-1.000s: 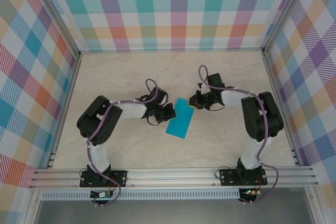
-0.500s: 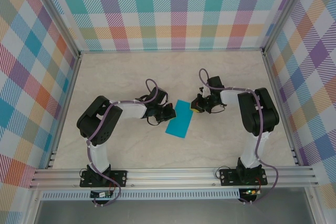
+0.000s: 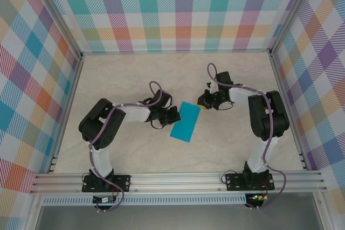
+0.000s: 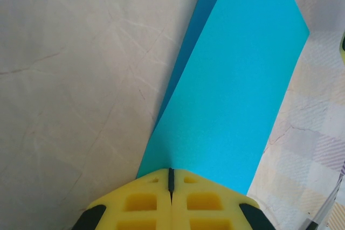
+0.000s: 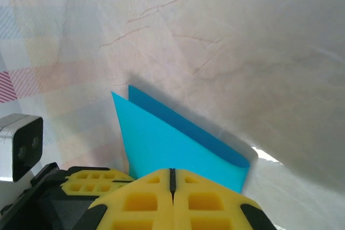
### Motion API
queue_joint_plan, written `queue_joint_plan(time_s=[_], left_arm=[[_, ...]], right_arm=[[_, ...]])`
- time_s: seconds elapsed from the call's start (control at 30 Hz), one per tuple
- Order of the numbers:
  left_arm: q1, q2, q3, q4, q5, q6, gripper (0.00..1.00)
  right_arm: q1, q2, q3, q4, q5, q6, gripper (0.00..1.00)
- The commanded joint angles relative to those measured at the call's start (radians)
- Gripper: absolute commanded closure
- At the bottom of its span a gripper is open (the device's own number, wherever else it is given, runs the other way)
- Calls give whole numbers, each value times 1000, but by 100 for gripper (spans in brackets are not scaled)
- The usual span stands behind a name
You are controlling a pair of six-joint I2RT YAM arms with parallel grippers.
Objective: Fold a paper plane with a square sheet of paper (pick it up from the middle)
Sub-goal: Fold the square sheet of paper in half at the center of the table.
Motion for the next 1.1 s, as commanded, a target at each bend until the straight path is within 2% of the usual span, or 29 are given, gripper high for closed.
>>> queue_joint_plan(time_s=[0.0, 0.3, 0.63, 1.07], left_arm=[[-14, 44, -61, -130, -57, 18, 100], [-15, 47, -63, -124, -52, 16, 100], [-15, 48, -57, -127, -50, 16, 100], [-15, 51, -50, -127, -39, 15, 100]], right_arm=[[-6, 43, -8, 2, -12, -18, 100], [-6, 90, -46, 7, 47, -5, 100], [-16, 14, 11, 26, -71, 5, 100], [-39, 79, -60, 107, -35, 30, 100]])
